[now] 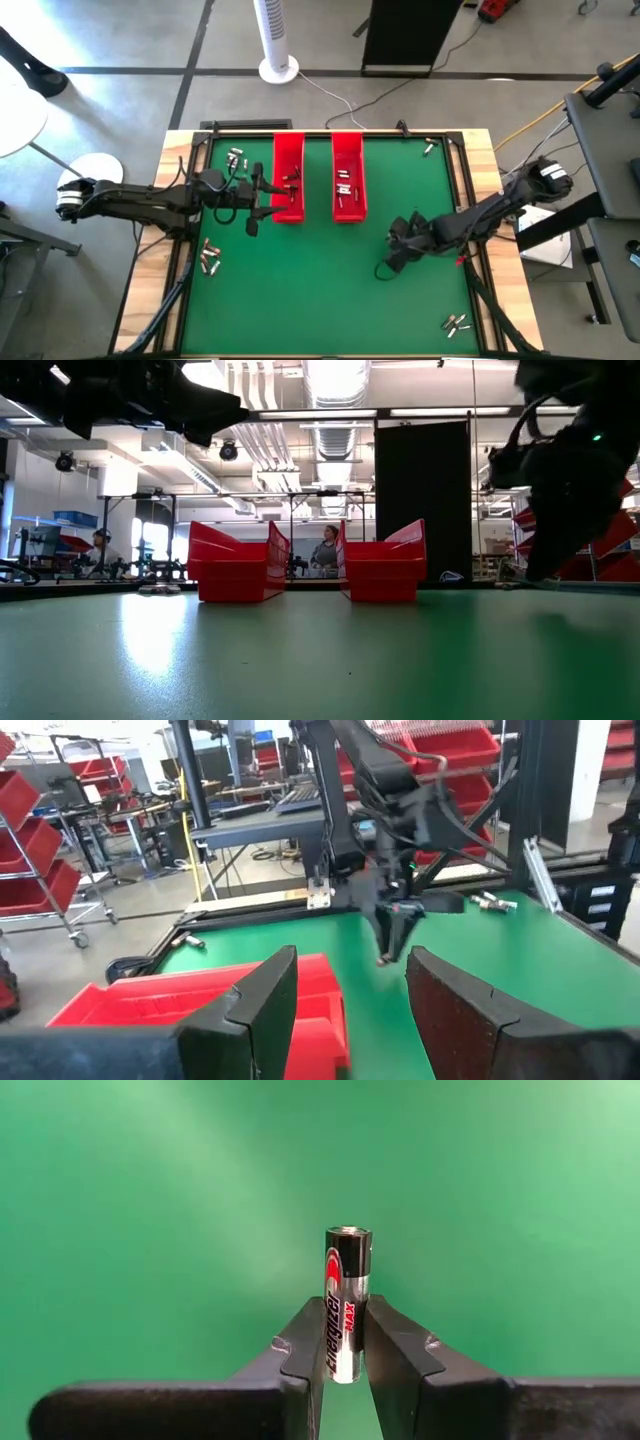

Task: Sort batteries
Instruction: Put the silver battery into the right red bin

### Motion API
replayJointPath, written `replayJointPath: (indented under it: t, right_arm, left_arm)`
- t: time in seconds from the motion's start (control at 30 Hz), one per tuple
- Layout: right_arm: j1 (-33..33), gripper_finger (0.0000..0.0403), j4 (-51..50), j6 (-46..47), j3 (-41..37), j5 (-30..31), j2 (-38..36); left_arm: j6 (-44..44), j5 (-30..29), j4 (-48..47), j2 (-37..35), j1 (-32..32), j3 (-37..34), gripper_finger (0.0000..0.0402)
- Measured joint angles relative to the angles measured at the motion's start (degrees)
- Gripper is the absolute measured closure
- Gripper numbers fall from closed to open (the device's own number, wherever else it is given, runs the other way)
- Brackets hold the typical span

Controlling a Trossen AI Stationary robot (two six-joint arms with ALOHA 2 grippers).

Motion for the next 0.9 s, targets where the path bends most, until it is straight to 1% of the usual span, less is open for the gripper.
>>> replayJointPath:
  t: [0.13, 0.27, 0.37, 0.43, 0.6, 0.77, 0.83, 0.9]
  right_arm:
    - [4.7, 0.0349, 3.2, 2.6, 2.0, 1.0, 3.0]
    - [7.4, 0.0349, 5.3, 3.6, 5.0, 4.1, 9.1]
    - [8.0, 0.0349, 7.2, 2.4, 7.7, 5.0, 14.9]
    - [8.0, 0.0349, 8.7, 0.9, 10.2, 5.6, 18.5]
    - [8.0, 0.0349, 9.1, -5.9, 18.4, 10.5, 26.5]
    - [7.4, 0.0349, 9.3, -13.4, 27.4, 11.7, 33.6]
    - [7.4, 0.0349, 9.4, -15.1, 30.5, 12.1, 36.3]
    - [7.4, 0.0349, 9.5, -16.2, 33.1, 12.6, 38.5]
  left_arm:
    - [-3.8, 0.8, 2.0, -0.1, -0.7, 0.0, 0.0233]
    - [-8.7, 7.2, 4.6, -0.5, -2.4, 0.0, 0.0233]
    - [-11.7, 11.0, 5.8, -0.5, -6.0, 0.1, 0.0233]
    - [-11.8, 12.1, 6.4, -0.4, -10.5, 0.1, 0.0233]
    - [-8.5, 11.8, 7.7, -0.4, -20.9, 0.1, 0.0233]
    - [-9.2, 11.5, 7.7, 0.8, -27.3, 0.1, 0.0233]
    - [-10.5, 9.1, 7.7, 2.2, -29.3, 0.1, 0.0233]
    - [-11.8, 5.3, 7.6, 3.7, -31.2, 0.1, 0.0233]
